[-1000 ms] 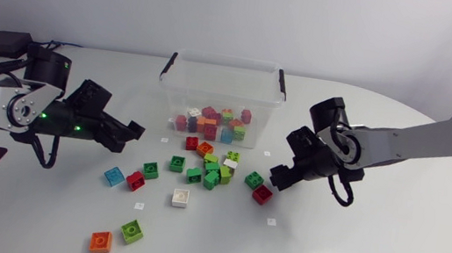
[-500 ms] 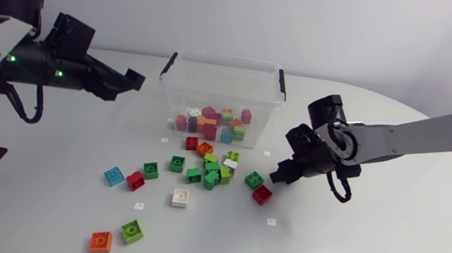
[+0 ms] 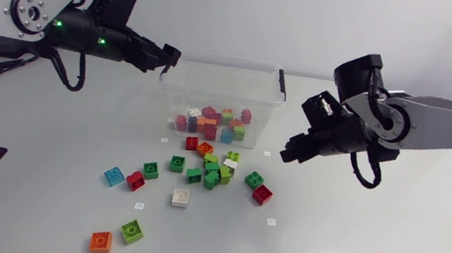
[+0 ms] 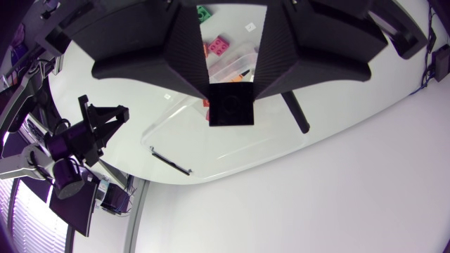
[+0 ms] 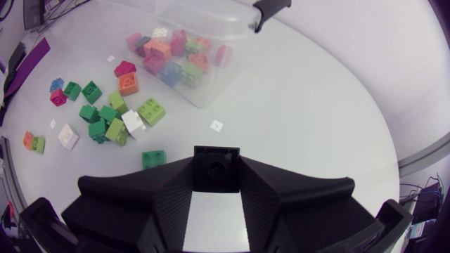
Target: Place the duplo bricks in the container
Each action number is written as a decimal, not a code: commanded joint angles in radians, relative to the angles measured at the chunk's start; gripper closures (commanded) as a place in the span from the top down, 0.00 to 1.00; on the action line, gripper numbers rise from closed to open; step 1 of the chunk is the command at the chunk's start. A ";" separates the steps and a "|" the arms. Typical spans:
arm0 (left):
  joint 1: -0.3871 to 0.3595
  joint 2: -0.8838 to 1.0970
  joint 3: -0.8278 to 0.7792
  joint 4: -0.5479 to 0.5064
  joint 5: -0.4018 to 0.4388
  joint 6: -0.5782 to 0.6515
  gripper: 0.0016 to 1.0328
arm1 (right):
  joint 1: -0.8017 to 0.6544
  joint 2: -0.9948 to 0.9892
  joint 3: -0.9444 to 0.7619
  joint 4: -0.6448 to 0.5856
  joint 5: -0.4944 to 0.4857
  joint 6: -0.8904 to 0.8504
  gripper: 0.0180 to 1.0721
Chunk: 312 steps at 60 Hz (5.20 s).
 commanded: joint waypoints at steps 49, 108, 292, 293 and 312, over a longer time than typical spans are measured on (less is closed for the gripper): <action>-0.096 0.351 0.432 -0.079 -0.070 -0.083 0.95 | 0.123 0.140 0.456 -0.066 -0.002 0.106 0.22; 0.183 -0.209 -0.255 -0.251 -0.047 0.258 0.95 | 0.181 0.611 1.091 -0.287 0.004 0.107 0.60; 0.094 -0.186 -0.097 -0.486 -0.020 0.354 0.35 | 0.170 0.303 0.189 -0.364 0.033 -0.195 0.84; 0.096 -0.189 -0.096 -0.475 -0.018 0.347 0.35 | 0.170 0.309 0.192 -0.365 0.033 -0.195 0.83; 0.088 -0.184 -0.050 -0.361 0.036 0.239 0.36 | 0.176 0.358 0.167 -0.321 0.023 -0.180 0.59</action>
